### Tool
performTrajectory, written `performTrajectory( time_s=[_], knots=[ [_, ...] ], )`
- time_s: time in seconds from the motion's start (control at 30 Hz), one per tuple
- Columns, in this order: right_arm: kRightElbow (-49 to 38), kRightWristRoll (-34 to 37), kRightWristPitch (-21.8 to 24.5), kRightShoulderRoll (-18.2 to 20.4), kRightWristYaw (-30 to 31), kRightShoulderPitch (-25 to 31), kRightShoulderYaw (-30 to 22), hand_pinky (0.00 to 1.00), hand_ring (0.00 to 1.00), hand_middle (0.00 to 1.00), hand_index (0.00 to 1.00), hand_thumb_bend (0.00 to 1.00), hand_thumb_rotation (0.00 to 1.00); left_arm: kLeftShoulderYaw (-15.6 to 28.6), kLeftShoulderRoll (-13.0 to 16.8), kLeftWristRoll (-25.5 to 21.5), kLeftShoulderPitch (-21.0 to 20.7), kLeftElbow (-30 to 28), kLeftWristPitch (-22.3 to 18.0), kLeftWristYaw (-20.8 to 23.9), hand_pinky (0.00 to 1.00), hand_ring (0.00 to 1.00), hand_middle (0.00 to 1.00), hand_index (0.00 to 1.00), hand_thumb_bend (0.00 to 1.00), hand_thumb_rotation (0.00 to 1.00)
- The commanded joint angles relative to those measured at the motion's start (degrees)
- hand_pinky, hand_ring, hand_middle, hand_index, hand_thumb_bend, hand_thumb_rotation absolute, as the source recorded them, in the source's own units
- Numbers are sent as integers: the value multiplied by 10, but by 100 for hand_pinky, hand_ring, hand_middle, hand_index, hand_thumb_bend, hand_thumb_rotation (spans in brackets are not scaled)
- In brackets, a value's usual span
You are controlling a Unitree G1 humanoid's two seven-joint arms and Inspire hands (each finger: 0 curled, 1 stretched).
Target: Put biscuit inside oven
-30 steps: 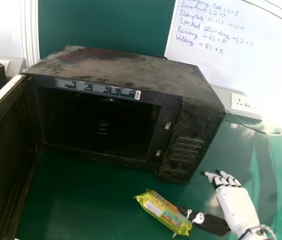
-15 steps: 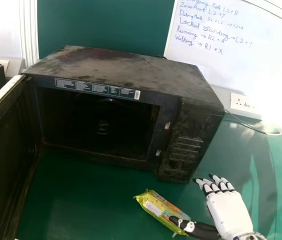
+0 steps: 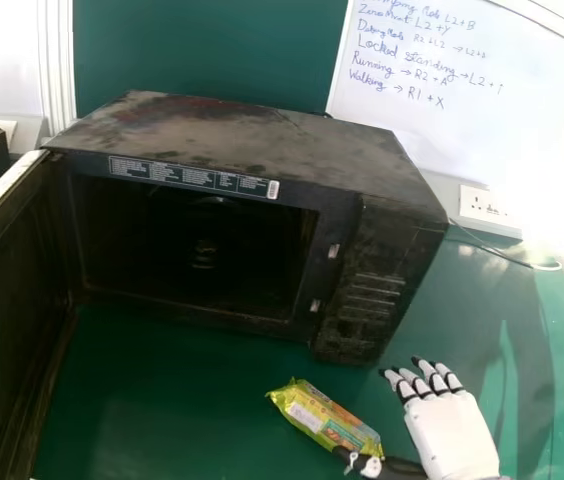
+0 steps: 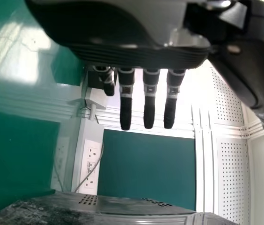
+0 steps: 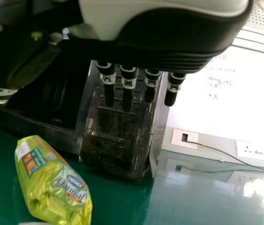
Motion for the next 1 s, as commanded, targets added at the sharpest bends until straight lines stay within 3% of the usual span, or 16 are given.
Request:
performTrajectory(
  time_s=[0.0,0.43,0.97],
  knots=[
    [-5,-12,-5,0,-13,6,1,100,94,93,95,100,100,-3,-5,6,5,-8,-5,1,65,76,82,80,96,33],
    [7,-42,-9,1,-24,0,28,100,94,93,95,100,100,-2,-9,12,10,-18,-2,4,65,75,82,80,96,31],
    [54,-52,-11,-22,-25,-51,61,100,93,93,94,100,100,-2,-13,10,15,-31,3,9,62,75,81,79,97,29]
  ],
)
